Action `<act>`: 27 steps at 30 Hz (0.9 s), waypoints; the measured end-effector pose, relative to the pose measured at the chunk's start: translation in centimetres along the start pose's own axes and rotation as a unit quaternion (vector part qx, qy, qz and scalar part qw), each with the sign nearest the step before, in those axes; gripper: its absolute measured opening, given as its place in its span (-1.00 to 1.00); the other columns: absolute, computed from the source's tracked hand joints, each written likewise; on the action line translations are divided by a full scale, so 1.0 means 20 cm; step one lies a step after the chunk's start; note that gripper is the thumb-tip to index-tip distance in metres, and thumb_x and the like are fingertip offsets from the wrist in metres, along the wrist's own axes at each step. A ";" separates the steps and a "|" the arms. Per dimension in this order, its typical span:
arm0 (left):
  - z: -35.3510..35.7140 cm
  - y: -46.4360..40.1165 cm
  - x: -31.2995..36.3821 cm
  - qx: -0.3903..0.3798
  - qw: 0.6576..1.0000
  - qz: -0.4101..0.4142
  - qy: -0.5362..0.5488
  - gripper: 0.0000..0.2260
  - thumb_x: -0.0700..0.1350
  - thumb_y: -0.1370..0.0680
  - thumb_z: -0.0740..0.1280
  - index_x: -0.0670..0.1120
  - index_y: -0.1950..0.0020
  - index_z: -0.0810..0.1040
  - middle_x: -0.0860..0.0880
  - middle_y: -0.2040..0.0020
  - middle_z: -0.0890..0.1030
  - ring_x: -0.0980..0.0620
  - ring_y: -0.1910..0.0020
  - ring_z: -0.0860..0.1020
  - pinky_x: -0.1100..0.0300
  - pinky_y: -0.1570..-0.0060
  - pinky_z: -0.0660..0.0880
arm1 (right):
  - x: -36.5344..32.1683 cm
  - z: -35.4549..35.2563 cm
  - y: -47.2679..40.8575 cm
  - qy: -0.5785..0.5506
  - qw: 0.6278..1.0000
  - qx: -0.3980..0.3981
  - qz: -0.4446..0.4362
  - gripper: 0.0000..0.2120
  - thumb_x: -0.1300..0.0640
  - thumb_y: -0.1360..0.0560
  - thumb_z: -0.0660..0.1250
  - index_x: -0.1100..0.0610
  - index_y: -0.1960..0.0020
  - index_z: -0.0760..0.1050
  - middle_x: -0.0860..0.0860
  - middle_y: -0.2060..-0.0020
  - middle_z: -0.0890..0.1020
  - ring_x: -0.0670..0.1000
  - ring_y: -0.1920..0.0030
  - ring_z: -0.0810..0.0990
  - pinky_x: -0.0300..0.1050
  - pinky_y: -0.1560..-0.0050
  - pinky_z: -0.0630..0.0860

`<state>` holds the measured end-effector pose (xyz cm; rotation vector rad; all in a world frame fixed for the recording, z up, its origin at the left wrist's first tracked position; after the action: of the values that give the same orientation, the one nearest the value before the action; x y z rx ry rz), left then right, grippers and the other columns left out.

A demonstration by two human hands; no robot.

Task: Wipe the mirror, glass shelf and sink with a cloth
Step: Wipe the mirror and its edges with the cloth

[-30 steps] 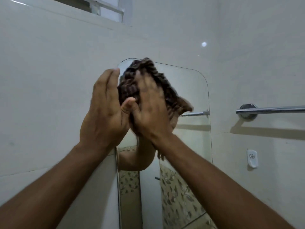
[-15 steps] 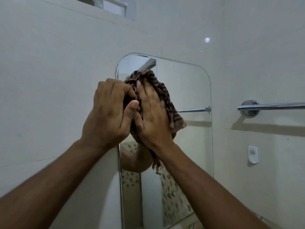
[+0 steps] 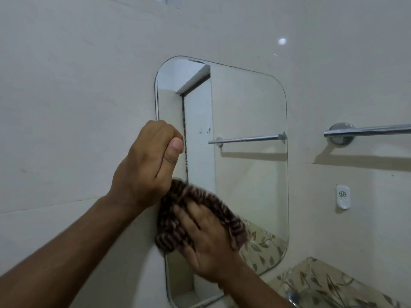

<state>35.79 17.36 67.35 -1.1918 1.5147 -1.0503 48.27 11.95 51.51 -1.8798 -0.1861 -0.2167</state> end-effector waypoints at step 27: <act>0.10 0.02 0.00 -0.100 0.973 0.091 -0.185 -0.80 -0.18 -0.65 0.11 -0.19 0.10 0.45 -0.13 0.18 0.45 -0.11 0.17 0.35 -0.01 0.05 0.28 | -0.16 0.11 0.06 0.006 0.970 0.093 0.225 -0.37 0.08 -0.62 0.21 0.13 -0.61 0.03 0.06 -0.61 0.09 0.08 -0.60 0.07 0.09 -0.56 0.12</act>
<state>37.61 17.29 66.51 -1.2764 1.4215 -0.5251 45.65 13.52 48.95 -1.6830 0.2236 0.0984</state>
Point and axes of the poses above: each hand's wrist, its own y-axis away from the middle knuckle, its own z-axis out of the palm, x = y × z, the point moved 4 cm from there along -y, towards the middle knuckle
